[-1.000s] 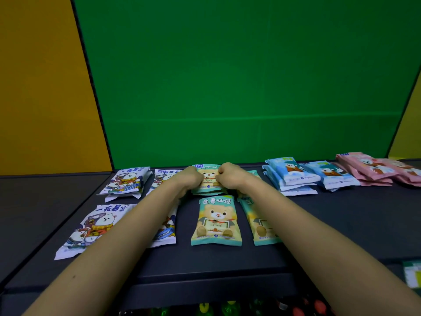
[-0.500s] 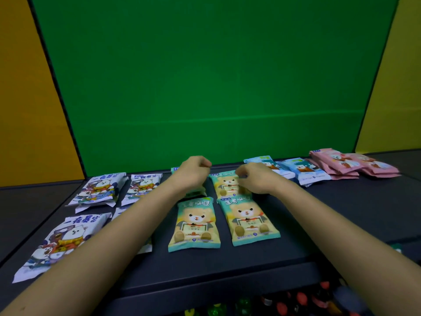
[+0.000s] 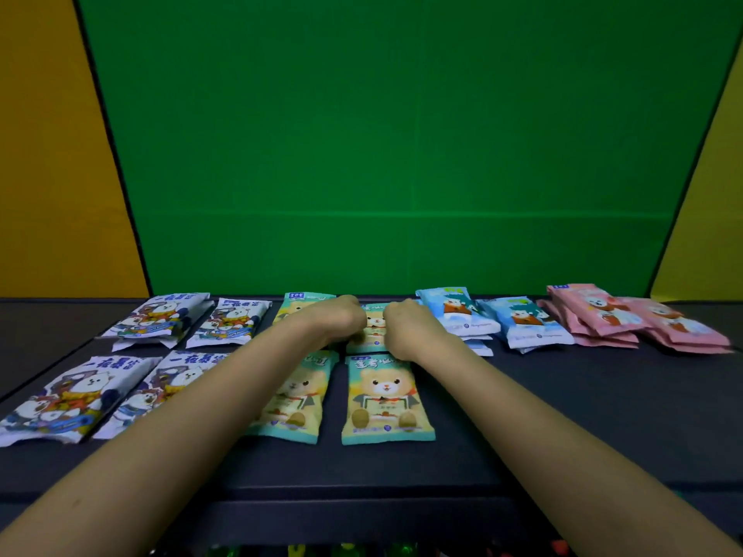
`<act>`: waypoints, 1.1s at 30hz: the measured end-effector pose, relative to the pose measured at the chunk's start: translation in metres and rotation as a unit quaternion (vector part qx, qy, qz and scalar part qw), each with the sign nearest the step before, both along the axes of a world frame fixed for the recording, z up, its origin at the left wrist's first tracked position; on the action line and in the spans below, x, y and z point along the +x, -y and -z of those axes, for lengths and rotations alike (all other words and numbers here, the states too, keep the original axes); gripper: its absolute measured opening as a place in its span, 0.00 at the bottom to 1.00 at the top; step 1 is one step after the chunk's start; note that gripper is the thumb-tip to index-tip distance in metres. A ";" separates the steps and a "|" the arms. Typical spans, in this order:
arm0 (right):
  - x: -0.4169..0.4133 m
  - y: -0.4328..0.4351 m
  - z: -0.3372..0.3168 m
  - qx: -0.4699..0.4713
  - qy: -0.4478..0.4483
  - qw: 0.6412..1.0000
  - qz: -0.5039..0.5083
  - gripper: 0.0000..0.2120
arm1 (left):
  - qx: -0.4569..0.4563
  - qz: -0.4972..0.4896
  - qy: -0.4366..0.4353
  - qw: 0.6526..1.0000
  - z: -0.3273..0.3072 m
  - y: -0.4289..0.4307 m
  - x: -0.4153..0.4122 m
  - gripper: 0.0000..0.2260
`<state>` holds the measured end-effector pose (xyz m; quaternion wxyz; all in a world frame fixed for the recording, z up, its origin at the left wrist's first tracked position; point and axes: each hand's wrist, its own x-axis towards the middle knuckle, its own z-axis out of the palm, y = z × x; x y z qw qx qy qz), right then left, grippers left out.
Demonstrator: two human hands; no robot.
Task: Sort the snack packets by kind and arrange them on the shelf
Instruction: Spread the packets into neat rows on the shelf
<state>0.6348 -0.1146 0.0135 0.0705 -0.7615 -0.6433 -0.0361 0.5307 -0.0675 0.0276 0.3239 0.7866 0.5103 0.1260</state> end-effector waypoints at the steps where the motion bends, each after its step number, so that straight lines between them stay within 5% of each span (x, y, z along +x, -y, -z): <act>1: 0.003 0.000 -0.002 0.003 0.001 1.000 -0.009 0.12 | 0.013 -0.009 -0.007 1.000 0.001 0.001 0.003 0.11; 10: 0.138 0.036 -0.041 0.118 -0.082 0.987 0.077 0.15 | 0.229 -0.062 0.014 0.971 -0.010 0.015 0.055 0.14; 15: 0.180 0.053 -0.019 0.000 -0.041 0.990 0.135 0.25 | 0.198 -0.073 -0.069 0.975 -0.010 0.027 0.106 0.32; 24: 0.188 0.054 -0.016 -0.042 -0.095 0.986 0.128 0.28 | 0.082 -0.073 -0.060 0.992 -0.013 0.020 0.131 0.25; 33: 0.195 0.050 -0.015 -0.046 -0.159 0.977 0.131 0.26 | 0.033 -0.070 0.104 0.992 -0.006 0.028 0.136 0.14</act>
